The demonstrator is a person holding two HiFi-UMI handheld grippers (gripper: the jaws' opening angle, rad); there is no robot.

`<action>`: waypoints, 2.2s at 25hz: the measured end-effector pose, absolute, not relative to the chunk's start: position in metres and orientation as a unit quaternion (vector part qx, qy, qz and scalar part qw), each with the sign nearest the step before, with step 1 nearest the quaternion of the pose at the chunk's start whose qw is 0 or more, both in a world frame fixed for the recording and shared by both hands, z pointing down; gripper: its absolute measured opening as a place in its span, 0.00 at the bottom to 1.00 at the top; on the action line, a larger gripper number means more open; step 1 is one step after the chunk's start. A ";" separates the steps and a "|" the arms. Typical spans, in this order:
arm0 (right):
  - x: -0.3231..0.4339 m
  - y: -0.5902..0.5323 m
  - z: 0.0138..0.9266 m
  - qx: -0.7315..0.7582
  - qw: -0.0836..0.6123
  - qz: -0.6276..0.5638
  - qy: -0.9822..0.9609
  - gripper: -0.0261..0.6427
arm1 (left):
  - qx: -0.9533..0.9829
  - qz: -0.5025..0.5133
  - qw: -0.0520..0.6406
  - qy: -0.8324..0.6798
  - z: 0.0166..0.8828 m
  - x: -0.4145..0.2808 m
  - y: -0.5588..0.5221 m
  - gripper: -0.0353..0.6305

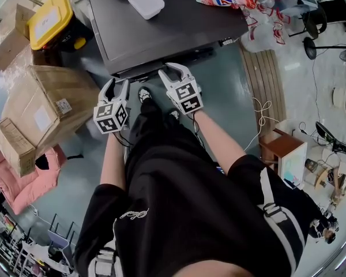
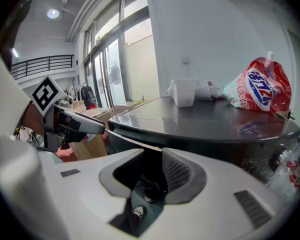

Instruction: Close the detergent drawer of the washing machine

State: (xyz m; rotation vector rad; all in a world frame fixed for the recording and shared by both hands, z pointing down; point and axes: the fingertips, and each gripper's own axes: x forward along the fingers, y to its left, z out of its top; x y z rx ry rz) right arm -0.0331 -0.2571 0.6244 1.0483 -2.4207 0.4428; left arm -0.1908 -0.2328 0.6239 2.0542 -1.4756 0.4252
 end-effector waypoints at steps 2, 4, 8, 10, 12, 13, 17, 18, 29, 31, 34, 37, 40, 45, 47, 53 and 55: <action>-0.034 -0.258 0.624 0.382 0.231 0.160 -0.880 0.21 | 0.767 0.159 0.285 -0.552 0.624 -0.191 -0.234 0.39; -0.034 -0.260 0.624 0.384 0.231 0.157 -0.880 0.21 | 0.767 0.159 0.285 -0.552 0.625 -0.192 -0.236 0.39; -0.035 -0.265 0.621 0.390 0.226 0.147 -0.881 0.21 | 0.767 0.159 0.286 -0.552 0.625 -0.193 -0.236 0.39; -0.035 -0.264 0.622 0.388 0.229 0.151 -0.880 0.21 | 0.767 0.158 0.286 -0.552 0.626 -0.193 -0.237 0.39; -0.034 -0.264 0.624 0.387 0.229 0.153 -0.880 0.21 | 0.768 0.157 0.286 -0.552 0.626 -0.193 -0.237 0.39; -0.033 -0.264 0.625 0.387 0.226 0.154 -0.880 0.21 | 0.768 0.154 0.284 -0.552 0.626 -0.193 -0.237 0.39; -0.030 -0.259 0.631 0.384 0.208 0.173 -0.883 0.22 | 0.770 0.139 0.275 -0.558 0.625 -0.194 -0.235 0.39; -0.030 -0.258 0.632 0.381 0.207 0.174 -0.884 0.25 | 0.770 0.138 0.274 -0.559 0.625 -0.194 -0.234 0.39; -0.030 -0.258 0.647 0.402 0.217 0.197 -0.867 0.25 | 0.754 0.152 0.295 -0.567 0.647 -0.193 -0.230 0.41; -0.029 -0.259 0.650 0.404 0.222 0.194 -0.866 0.23 | 0.753 0.148 0.295 -0.569 0.647 -0.193 -0.231 0.41; -0.029 -0.259 0.649 0.406 0.231 0.189 -0.864 0.23 | 0.751 0.147 0.297 -0.572 0.646 -0.193 -0.231 0.41; -0.030 -0.259 0.648 0.408 0.233 0.189 -0.862 0.23 | 0.751 0.148 0.298 -0.570 0.646 -0.193 -0.231 0.41; -0.030 -0.260 0.649 0.407 0.236 0.188 -0.862 0.24 | 0.752 0.150 0.298 -0.568 0.646 -0.194 -0.232 0.41; -0.031 -0.267 0.649 0.408 0.239 0.191 -0.860 0.24 | 0.750 0.151 0.299 -0.571 0.646 -0.195 -0.238 0.41; -0.032 -0.268 0.649 0.410 0.237 0.191 -0.860 0.24 | 0.750 0.152 0.299 -0.569 0.646 -0.195 -0.239 0.41; -0.031 -0.269 0.649 0.425 0.225 0.208 -0.851 0.24 | 0.750 0.152 0.300 -0.569 0.646 -0.195 -0.241 0.41; -0.031 -0.271 0.650 0.427 0.223 0.211 -0.850 0.24 | 0.749 0.155 0.299 -0.570 0.646 -0.195 -0.242 0.41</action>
